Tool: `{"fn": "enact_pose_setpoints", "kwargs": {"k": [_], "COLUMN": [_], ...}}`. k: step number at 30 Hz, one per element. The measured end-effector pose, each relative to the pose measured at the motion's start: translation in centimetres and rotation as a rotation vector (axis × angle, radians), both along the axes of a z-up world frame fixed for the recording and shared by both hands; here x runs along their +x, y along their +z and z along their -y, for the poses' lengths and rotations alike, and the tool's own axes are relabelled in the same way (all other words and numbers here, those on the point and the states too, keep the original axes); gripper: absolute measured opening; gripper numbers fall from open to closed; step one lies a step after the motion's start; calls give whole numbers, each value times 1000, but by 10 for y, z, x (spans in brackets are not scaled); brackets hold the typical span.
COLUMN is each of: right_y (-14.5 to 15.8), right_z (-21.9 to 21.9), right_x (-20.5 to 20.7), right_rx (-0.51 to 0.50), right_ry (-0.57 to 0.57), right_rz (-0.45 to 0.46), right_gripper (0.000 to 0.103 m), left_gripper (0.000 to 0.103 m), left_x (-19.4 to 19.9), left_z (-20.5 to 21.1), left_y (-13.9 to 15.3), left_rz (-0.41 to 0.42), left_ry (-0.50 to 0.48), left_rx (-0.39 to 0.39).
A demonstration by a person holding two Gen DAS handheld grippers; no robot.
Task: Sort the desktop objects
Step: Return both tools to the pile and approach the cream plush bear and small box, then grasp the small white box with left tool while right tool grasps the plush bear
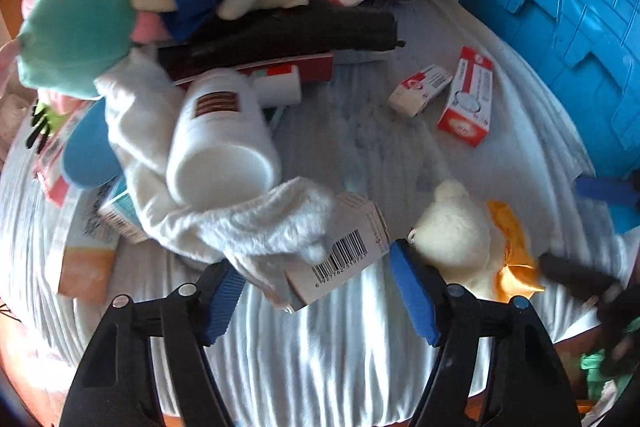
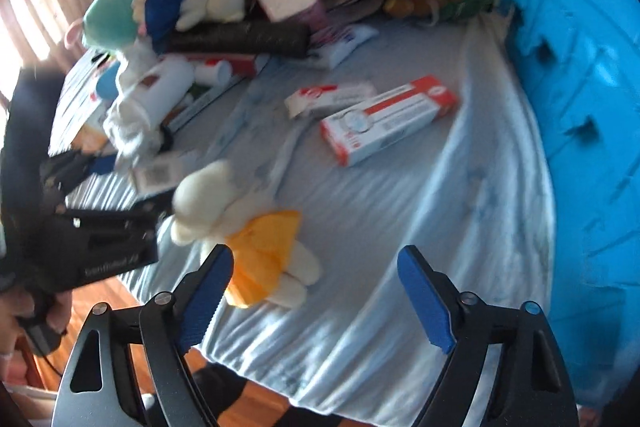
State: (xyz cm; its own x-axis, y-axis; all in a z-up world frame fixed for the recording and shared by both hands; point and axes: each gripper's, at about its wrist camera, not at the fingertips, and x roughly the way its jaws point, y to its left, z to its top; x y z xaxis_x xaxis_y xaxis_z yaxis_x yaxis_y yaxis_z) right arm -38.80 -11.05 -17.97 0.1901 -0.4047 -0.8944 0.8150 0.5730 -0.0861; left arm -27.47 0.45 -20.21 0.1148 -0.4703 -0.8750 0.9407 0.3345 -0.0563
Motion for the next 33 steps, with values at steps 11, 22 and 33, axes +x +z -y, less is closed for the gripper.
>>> {"fn": "enact_pose_setpoints", "kwargs": {"k": [11, 22, 33], "right_y": [-18, -8, -35], "right_z": [17, 24, 28], "right_x": [8, -1, 18], "right_rx": [23, 39, 131], "right_ry": [-10, -26, 6], "right_rz": [-5, 19, 21], "right_gripper": [44, 60, 44], "left_gripper": [70, 70, 69], "left_x": [-7, -12, -10], "left_z": [-7, -1, -7], "left_y": [-1, -1, -6], "left_rz": [-103, -35, 24], "left_ry": [-13, -26, -53], "left_rx": [17, 49, 81]}}
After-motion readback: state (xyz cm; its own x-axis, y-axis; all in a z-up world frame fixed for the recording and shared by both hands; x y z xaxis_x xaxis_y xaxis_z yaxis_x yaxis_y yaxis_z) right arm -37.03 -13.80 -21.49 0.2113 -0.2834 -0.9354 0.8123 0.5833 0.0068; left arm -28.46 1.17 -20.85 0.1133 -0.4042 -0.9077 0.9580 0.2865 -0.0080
